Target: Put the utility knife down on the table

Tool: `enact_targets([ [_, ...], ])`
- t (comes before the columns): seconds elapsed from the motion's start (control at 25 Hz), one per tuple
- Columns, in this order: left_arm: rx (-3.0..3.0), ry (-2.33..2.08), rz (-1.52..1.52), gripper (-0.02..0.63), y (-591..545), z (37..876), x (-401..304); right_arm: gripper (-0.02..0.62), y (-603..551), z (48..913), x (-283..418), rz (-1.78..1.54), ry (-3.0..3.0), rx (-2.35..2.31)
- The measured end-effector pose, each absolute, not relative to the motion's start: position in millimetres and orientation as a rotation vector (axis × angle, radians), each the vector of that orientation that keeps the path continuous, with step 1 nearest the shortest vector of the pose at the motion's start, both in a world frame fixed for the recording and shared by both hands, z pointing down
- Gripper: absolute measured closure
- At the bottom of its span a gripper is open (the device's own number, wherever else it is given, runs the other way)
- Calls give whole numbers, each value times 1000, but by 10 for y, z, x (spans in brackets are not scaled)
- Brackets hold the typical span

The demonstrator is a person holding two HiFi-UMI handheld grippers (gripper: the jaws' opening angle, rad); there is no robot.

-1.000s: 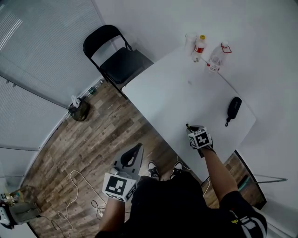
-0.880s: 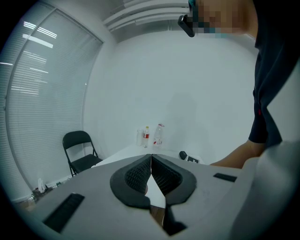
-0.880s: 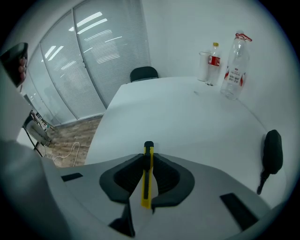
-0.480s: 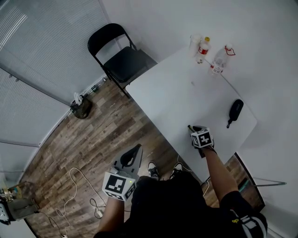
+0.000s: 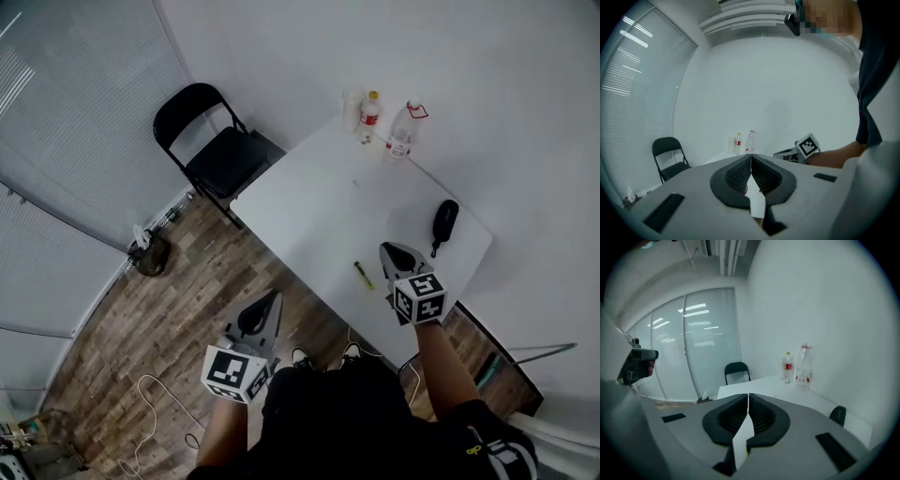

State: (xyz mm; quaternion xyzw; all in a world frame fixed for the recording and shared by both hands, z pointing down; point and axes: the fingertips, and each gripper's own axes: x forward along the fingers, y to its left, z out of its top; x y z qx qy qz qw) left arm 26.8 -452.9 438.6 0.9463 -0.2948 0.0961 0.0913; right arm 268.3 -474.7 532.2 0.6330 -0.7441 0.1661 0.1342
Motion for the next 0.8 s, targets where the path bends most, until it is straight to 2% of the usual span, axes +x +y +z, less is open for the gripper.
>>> enact_targets([
  [0.36, 2917, -726, 203, 583, -4421, 4049, 683, 573, -4112, 3943, 2774, 175, -2268, 2052],
  [0.8, 3004, -651, 119, 583, -4310, 3763, 932, 574, -3648, 3469, 2641, -47, -2313, 2026],
])
